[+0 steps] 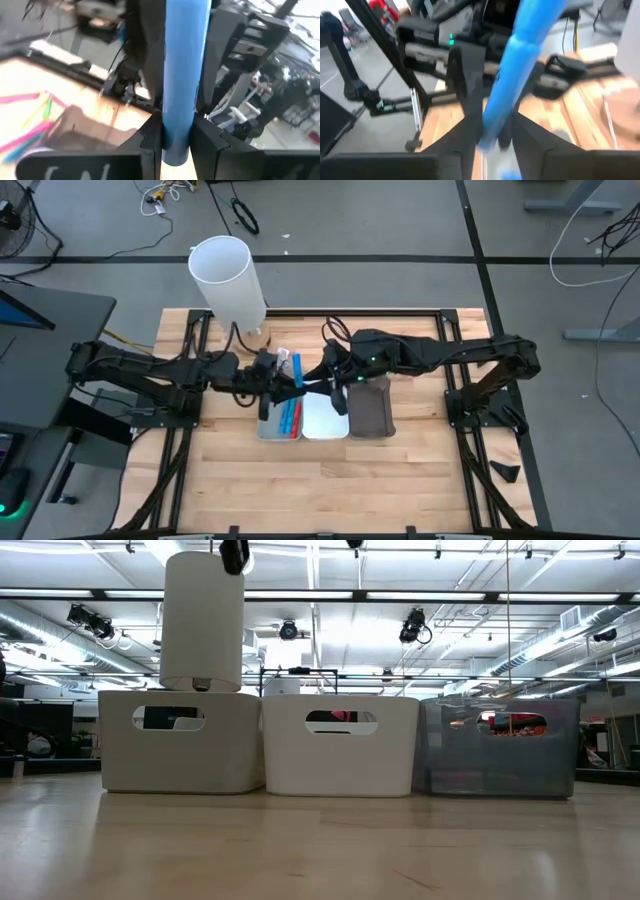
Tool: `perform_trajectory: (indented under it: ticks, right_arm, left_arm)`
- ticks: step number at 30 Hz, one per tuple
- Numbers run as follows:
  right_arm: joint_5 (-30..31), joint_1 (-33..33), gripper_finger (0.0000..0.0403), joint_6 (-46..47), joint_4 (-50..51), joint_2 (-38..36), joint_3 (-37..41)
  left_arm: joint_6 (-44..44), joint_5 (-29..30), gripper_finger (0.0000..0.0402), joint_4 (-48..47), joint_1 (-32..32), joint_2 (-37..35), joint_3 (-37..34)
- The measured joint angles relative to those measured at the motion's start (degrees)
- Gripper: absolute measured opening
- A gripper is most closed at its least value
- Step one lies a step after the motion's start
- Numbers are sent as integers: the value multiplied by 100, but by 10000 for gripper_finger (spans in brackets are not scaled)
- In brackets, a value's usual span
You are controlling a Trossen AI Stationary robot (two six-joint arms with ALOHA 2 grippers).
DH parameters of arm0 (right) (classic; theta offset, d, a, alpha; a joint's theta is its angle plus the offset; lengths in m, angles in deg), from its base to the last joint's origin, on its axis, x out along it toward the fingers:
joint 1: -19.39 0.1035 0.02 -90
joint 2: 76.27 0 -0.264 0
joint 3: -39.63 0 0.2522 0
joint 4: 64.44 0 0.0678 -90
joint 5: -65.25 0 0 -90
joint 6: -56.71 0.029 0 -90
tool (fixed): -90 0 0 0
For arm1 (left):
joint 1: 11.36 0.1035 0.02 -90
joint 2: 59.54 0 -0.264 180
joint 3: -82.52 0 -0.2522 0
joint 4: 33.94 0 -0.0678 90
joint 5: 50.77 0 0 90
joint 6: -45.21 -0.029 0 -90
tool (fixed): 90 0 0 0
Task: Pick & Place Markers
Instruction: Put the blue marker into the gray bin
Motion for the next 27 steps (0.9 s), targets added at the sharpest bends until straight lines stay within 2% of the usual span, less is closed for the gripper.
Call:
perform_trajectory:
  ticks: [7, 15, 21, 27]
  right_arm:
    - [-343, -198, 153, -25, 1188, -340, 0]
    - [-332, -376, 151, -560, 1940, -665, 0]
    - [-329, -528, 150, -1040, 2367, -790, 0]
    - [-323, -609, 150, -1073, 2744, -804, 0]
  left_arm:
    - [1824, -30, 73, -818, -2, 0, 0]
    - [4066, -309, 73, -1827, -3, 0, 0]
    - [5325, -1, 73, -2947, 0, 0, 0]
    - [6255, -3, 73, -3873, -13, 0, 0]
